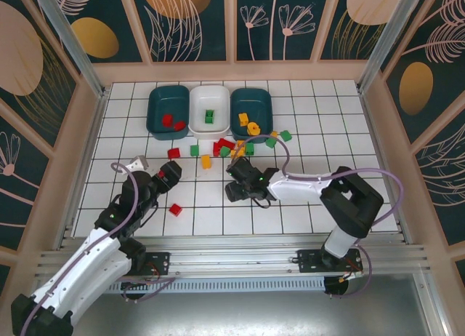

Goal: Sort the legos into containers by color

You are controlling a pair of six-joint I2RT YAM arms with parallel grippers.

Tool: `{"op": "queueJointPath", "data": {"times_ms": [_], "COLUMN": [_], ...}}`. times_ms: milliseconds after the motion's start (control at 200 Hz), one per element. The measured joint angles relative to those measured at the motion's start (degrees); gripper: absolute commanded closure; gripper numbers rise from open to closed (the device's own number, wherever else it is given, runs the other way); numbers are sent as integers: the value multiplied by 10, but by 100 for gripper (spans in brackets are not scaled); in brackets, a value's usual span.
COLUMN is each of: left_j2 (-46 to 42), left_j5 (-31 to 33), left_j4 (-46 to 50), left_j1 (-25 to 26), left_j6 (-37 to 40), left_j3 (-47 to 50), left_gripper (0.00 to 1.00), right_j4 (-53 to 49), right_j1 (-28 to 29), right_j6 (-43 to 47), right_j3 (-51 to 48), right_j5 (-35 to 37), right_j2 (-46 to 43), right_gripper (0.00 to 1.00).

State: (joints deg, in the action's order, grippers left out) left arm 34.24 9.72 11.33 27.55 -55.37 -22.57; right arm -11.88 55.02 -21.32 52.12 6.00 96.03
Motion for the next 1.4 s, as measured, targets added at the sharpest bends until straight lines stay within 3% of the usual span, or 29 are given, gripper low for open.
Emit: {"op": "queueJointPath", "data": {"times_ms": [420,981,1166,1401], "left_j2": [-26,-72,-48,17], "left_j5": [-43,-74,-78,-84], "left_j4": [1,-7,-18,-21], "left_j1": [0,0,0,0], "left_j6": [-19,-19,-19,-7], "left_j3": [37,65,65,41], "left_gripper": [1,2,2,2], "right_j4": [-10,-72,-58,-23], "right_j1": [13,27,-15,-109], "right_j6": [-26,-56,-24,14], "right_j3": [72,210,288,440], "right_j5": [45,124,126,114], "right_j2": [66,83,106,245], "right_gripper": [74,79,79,79]}}
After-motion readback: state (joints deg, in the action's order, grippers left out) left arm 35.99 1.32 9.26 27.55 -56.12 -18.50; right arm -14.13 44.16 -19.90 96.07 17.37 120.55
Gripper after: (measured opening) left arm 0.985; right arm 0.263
